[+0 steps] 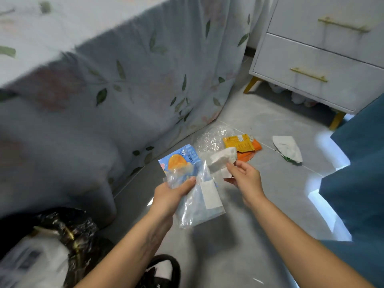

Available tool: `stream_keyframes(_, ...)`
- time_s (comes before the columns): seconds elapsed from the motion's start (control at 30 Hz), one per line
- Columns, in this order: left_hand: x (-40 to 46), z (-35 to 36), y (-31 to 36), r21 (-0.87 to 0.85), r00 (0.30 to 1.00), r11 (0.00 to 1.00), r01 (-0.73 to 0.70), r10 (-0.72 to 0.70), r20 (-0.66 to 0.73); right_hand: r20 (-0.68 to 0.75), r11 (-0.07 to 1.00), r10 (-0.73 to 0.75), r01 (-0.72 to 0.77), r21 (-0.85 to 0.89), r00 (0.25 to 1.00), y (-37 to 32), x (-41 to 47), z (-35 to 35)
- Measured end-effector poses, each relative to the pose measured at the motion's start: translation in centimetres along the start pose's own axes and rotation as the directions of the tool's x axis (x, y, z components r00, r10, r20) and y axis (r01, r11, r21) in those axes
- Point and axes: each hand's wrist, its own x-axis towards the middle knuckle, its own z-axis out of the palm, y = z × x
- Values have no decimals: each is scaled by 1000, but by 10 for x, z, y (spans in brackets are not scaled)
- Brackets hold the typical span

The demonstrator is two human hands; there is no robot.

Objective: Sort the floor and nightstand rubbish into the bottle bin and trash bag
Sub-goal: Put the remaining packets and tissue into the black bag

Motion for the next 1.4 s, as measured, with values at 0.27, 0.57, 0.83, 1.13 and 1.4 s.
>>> stream_keyframes(0.27,-109,-74,44,-138,991,983,-122,112,-78,232,993,3,26,-119,973,-100,-89,51)
stream_keyframes(0.57,-229,-162,58,-262,961,933,-249,203,-188,544,777,24,327,-538,839,-191,-222,129)
stream_keyframes(0.83,-283,-217,64,-307,928,884,-353,289,-234,601,797,238,200,-570,763,-174,-317,196)
stream_keyframes(1.13,-286,-248,54,-270,933,906,-328,264,-246,775,745,486,272,-609,404,-174,-342,224)
stream_keyframes(1.4,-287,-286,51,-301,938,891,-339,345,-33,793,833,312,251,-493,523,-158,-346,239)
